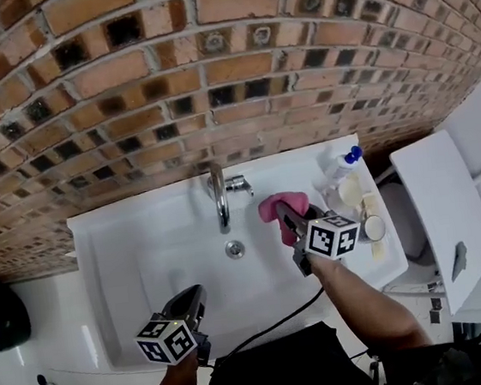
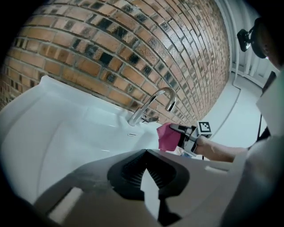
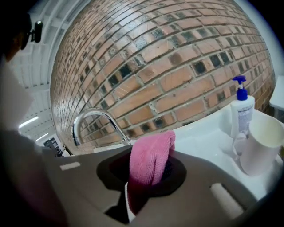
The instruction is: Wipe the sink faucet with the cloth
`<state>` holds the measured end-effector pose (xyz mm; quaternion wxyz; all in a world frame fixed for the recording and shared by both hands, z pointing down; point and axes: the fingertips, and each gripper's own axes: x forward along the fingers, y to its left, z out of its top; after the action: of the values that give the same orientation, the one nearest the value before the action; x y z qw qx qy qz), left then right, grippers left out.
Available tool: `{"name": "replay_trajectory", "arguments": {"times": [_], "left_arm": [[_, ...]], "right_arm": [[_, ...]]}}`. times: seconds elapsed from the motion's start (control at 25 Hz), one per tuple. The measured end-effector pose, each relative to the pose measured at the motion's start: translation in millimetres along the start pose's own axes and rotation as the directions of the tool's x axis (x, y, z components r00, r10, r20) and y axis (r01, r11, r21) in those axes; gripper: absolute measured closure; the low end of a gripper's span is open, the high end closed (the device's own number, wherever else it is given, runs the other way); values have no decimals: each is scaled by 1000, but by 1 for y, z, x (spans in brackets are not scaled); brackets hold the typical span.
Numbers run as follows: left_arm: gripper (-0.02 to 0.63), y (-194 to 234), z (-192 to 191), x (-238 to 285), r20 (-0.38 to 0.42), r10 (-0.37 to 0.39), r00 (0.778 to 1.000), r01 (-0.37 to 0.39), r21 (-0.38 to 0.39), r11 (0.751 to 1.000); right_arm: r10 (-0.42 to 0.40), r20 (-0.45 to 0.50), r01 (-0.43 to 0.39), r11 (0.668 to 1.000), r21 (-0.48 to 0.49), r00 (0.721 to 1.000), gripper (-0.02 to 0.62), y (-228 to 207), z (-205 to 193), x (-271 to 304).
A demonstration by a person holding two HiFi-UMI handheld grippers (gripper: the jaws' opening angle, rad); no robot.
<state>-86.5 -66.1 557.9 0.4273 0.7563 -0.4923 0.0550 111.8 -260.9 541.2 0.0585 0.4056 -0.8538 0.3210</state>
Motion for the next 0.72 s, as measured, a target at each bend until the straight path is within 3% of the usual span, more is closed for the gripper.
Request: {"name": "replay_trajectory", "arguments": {"times": [0.28, 0.48, 0.72], "left_arm": [[602, -8, 2, 9, 14, 77, 997, -77, -34, 996], [601, -10, -2, 13, -6, 107, 994, -107, -43, 993], [601, -14, -4, 15, -29, 113, 993, -114, -39, 993]], "right_arm": [[34, -70, -32, 999, 32, 997, 532, -38, 6, 71], [90, -113, -83, 994, 68, 989, 532, -34, 5, 113], [152, -99, -133, 976, 172, 983, 532, -22, 7, 126]]}}
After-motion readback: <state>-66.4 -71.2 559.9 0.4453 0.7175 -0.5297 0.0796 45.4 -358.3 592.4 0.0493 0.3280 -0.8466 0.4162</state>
